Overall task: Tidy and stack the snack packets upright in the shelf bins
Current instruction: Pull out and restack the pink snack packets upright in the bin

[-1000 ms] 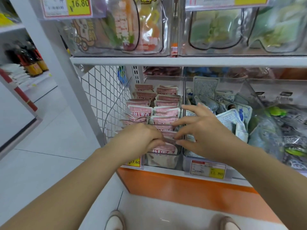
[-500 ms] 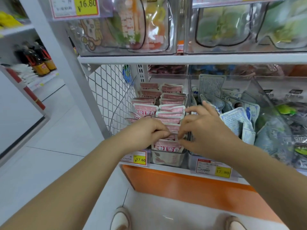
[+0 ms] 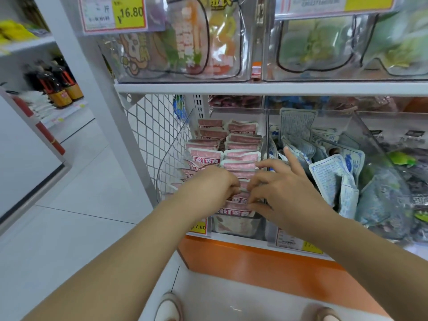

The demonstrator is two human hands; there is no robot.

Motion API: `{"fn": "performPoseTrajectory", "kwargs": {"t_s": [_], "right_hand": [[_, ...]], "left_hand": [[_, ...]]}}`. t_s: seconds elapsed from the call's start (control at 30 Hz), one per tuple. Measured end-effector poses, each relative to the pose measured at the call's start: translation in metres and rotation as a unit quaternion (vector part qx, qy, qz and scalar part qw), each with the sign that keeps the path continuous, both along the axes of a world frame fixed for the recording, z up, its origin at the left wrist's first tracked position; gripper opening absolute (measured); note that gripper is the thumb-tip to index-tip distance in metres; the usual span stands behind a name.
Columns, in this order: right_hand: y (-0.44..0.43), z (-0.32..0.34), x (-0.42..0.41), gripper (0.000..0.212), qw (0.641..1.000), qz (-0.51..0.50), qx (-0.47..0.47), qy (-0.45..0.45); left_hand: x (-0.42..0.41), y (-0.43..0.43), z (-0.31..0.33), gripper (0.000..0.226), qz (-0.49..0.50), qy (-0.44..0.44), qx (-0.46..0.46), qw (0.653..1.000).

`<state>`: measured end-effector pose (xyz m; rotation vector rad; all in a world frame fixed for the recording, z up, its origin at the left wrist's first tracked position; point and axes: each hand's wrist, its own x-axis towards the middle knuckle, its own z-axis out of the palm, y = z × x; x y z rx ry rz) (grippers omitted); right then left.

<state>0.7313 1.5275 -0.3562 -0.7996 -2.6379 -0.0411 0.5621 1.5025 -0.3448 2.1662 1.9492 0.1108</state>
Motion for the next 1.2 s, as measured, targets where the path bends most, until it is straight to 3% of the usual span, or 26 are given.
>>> {"fn": "performPoseTrajectory", "kwargs": {"t_s": [0.1, 0.23, 0.33, 0.4, 0.5, 0.53, 0.63, 0.8, 0.97, 1.1, 1.2], "right_hand": [[-0.001, 0.001, -0.002, 0.016, 1.000, -0.006, 0.003, -0.012], [-0.004, 0.000, -0.007, 0.013, 0.999, -0.021, 0.012, -0.025], [-0.008, 0.000, -0.004, 0.013, 0.999, -0.023, -0.002, -0.023], [-0.011, 0.002, 0.003, 0.012, 0.999, -0.029, -0.037, 0.021], [-0.009, 0.006, 0.015, 0.019, 0.991, -0.059, -0.065, 0.102], [-0.009, 0.006, 0.017, 0.019, 0.988, -0.071, -0.072, 0.116], [-0.007, 0.005, 0.021, 0.029, 0.982, -0.095, -0.124, 0.111], [-0.004, 0.009, 0.023, 0.032, 0.972, -0.082, -0.179, 0.129], [0.020, 0.024, 0.029, 0.029, 0.953, -0.129, -0.197, 0.190], [0.050, 0.031, 0.026, 0.028, 0.951, -0.139, -0.204, 0.183], [0.064, 0.034, 0.012, 0.029, 0.962, -0.110, -0.205, 0.140]], "left_hand": [[0.012, -0.005, -0.015, 0.022, 0.032, -0.043, 0.033, 0.998], [0.018, -0.015, -0.021, 0.020, 0.022, -0.102, 0.011, 0.994], [0.017, -0.020, -0.010, 0.024, 0.012, -0.074, -0.009, 0.997], [0.012, -0.026, -0.007, 0.028, 0.021, -0.041, 0.052, 0.998], [0.011, -0.038, -0.014, 0.041, 0.047, -0.008, 0.229, 0.972], [0.014, -0.041, -0.016, 0.051, 0.051, 0.018, 0.224, 0.973], [0.026, -0.041, -0.032, 0.071, 0.039, 0.089, 0.073, 0.993], [0.026, -0.020, -0.018, 0.054, 0.038, 0.104, -0.005, 0.994], [0.013, 0.014, 0.004, 0.043, 0.092, 0.015, 0.115, 0.989], [-0.010, 0.062, 0.007, 0.031, 0.159, 0.013, 0.130, 0.979], [-0.032, 0.090, 0.019, 0.036, 0.171, -0.007, 0.132, 0.976]]}}
